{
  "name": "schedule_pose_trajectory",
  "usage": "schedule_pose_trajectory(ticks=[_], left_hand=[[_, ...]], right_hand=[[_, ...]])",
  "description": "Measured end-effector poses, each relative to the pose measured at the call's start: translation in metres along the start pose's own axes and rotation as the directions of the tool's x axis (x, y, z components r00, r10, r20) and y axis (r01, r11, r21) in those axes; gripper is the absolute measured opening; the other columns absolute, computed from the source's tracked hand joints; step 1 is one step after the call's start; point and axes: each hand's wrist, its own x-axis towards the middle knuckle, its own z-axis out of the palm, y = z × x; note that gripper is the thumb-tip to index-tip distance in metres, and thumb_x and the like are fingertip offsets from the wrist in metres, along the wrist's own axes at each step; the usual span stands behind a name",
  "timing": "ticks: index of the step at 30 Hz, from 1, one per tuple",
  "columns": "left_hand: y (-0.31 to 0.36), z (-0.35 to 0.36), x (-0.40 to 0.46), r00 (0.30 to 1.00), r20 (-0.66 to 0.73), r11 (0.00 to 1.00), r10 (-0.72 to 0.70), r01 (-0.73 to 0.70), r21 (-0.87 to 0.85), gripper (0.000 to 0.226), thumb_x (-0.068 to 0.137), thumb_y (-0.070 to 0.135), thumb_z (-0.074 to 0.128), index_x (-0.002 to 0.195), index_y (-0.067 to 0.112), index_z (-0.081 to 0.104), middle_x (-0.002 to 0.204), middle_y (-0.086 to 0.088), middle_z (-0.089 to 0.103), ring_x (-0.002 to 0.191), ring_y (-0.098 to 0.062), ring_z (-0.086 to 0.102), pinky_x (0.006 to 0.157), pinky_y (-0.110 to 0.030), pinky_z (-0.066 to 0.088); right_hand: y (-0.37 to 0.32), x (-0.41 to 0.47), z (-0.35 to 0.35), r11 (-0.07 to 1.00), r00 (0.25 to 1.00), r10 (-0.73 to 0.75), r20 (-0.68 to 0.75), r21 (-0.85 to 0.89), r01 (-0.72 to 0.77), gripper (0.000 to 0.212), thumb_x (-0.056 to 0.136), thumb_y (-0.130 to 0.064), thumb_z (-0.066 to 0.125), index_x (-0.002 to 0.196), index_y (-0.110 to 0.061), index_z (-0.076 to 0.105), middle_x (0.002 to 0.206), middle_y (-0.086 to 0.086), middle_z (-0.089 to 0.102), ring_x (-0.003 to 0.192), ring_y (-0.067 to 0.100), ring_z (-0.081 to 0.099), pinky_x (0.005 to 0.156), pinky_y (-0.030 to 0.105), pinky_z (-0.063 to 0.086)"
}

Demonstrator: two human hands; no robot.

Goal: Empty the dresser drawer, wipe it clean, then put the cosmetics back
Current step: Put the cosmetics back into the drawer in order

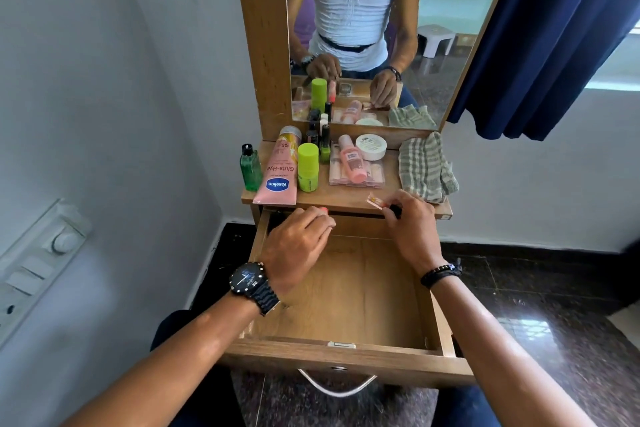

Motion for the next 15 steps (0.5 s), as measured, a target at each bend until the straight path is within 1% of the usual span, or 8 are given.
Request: schedule_pose_trajectory(ticks=[2,4,6,8,10,11,13,15], left_hand=[[-0.003,-0.011,-0.011,0.998,0.003,0.998,0.056,-0.056,-0.038,0.011,0.084,0.011,0.063,0.095,0.013,0.062,0.092,-0.001,0.065,0.081,-0.01,0.058,0.075,-0.019,0.05],[-0.008,-0.019,-0.024,0.996,0.027,0.996,0.081,-0.079,-0.051,0.012,0.082,0.011,0.064,0.094,0.01,0.063,0.089,-0.002,0.064,0.081,-0.008,0.056,0.078,-0.018,0.047],[-0.015,-0.025,-0.036,0.994,0.083,0.997,0.075,-0.072,-0.039,0.012,0.078,0.012,0.066,0.09,0.009,0.065,0.085,-0.002,0.064,0.078,-0.006,0.054,0.078,-0.016,0.044],[-0.022,-0.027,-0.046,0.984,0.166,0.998,0.064,-0.059,-0.034,0.012,0.074,0.01,0.072,0.085,0.01,0.065,0.082,-0.001,0.063,0.073,-0.006,0.057,0.073,-0.013,0.046],[-0.029,-0.026,-0.053,0.961,0.272,0.998,0.055,-0.047,-0.034,0.014,0.072,0.011,0.075,0.083,0.013,0.065,0.081,0.001,0.062,0.07,-0.007,0.06,0.066,-0.012,0.049],[-0.032,-0.024,-0.057,0.944,0.326,0.999,0.05,-0.041,-0.034,0.014,0.073,0.012,0.075,0.083,0.014,0.065,0.081,0.002,0.061,0.069,-0.007,0.061,0.064,-0.012,0.051],[-0.04,-0.021,-0.063,0.902,0.43,0.999,0.03,-0.02,-0.029,0.015,0.074,0.013,0.074,0.084,0.017,0.063,0.082,0.004,0.059,0.067,-0.006,0.06,0.058,-0.016,0.053],[-0.046,-0.019,-0.066,0.84,0.543,1.0,0.013,-0.005,-0.016,0.016,0.076,0.014,0.074,0.087,0.017,0.062,0.085,0.004,0.057,0.067,-0.008,0.059,0.055,-0.021,0.054]], right_hand=[[-0.001,-0.012,-0.005,0.991,0.999,0.038,0.01,0.131,-0.039,0.013,0.082,-0.008,0.068,0.092,-0.015,0.069,0.091,-0.005,0.07,0.086,0.01,0.064,0.08,0.026,0.052],[-0.002,-0.025,-0.007,0.964,0.993,0.098,0.061,0.242,-0.11,0.013,0.081,-0.009,0.071,0.088,-0.019,0.069,0.087,-0.009,0.071,0.083,0.007,0.066,0.077,0.023,0.054],[-0.002,-0.038,-0.003,0.945,0.981,0.137,0.14,0.278,-0.172,0.012,0.08,-0.011,0.072,0.084,-0.022,0.068,0.082,-0.011,0.07,0.078,0.006,0.066,0.073,0.021,0.054],[-0.003,-0.047,0.006,0.931,0.96,0.15,0.238,0.292,-0.217,0.011,0.079,-0.01,0.073,0.081,-0.019,0.067,0.079,-0.008,0.07,0.074,0.009,0.065,0.068,0.018,0.052],[-0.007,-0.052,0.019,0.926,0.928,0.148,0.343,0.281,-0.252,0.012,0.079,-0.01,0.073,0.081,-0.018,0.065,0.08,-0.003,0.07,0.074,0.012,0.065,0.066,0.02,0.051],[-0.01,-0.054,0.025,0.929,0.908,0.15,0.39,0.258,-0.264,0.012,0.079,-0.009,0.073,0.081,-0.018,0.064,0.081,-0.003,0.07,0.074,0.011,0.065,0.065,0.017,0.05],[-0.016,-0.056,0.038,0.945,0.883,0.136,0.45,0.209,-0.252,0.012,0.08,-0.008,0.071,0.079,-0.018,0.063,0.079,-0.005,0.069,0.07,0.004,0.063,0.059,0.008,0.046],[-0.023,-0.056,0.051,0.959,0.86,0.116,0.498,0.17,-0.227,0.013,0.082,-0.007,0.068,0.077,-0.017,0.062,0.075,-0.008,0.065,0.064,-0.004,0.059,0.054,0.004,0.042]])
